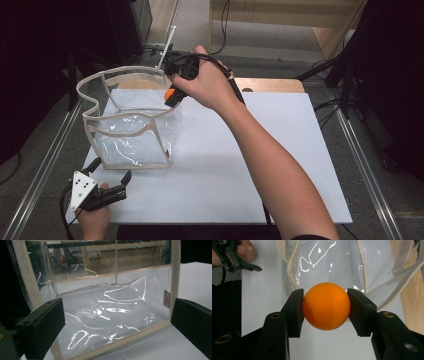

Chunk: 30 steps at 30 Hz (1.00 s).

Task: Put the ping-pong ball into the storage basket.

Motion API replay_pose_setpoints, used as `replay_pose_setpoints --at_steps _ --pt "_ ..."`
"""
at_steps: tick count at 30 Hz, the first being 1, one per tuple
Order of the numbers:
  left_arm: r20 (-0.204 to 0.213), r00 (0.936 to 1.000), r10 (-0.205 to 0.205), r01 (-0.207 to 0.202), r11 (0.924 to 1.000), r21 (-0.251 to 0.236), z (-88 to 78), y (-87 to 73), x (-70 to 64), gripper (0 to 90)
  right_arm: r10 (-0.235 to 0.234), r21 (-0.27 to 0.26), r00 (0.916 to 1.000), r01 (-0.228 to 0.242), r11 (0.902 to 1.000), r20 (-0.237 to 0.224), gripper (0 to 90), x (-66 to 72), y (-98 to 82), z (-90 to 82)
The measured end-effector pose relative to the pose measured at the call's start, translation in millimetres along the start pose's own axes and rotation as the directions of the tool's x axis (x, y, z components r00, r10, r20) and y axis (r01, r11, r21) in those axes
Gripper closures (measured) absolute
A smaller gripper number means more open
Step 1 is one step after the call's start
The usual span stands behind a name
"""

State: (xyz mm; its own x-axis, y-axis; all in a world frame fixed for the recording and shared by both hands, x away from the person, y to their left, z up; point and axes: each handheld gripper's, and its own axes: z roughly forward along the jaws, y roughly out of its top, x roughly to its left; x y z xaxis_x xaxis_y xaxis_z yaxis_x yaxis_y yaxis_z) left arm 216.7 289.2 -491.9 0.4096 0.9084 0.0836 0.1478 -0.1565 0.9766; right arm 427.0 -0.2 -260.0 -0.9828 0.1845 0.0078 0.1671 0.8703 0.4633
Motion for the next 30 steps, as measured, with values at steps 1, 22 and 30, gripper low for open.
replay_pose_setpoints --at_steps 1,22,30 --pt "0.0 1.0 0.0 0.0 1.0 0.0 0.0 0.0 0.0 0.0 0.001 0.0 1.0 -0.001 1.0 0.001 48.0 0.0 0.6 0.3" --pt "0.003 1.0 -0.002 0.002 1.0 -0.002 -0.1 0.0 0.3 0.0 0.005 0.022 1.0 -0.005 0.9998 -0.006 48.1 -1.5 9.9 13.0" --pt "0.002 1.0 -0.001 0.001 1.0 -0.001 -0.1 0.0 0.3 0.0 0.004 0.023 1.0 -0.004 0.9997 -0.007 48.1 -1.7 11.4 17.4"
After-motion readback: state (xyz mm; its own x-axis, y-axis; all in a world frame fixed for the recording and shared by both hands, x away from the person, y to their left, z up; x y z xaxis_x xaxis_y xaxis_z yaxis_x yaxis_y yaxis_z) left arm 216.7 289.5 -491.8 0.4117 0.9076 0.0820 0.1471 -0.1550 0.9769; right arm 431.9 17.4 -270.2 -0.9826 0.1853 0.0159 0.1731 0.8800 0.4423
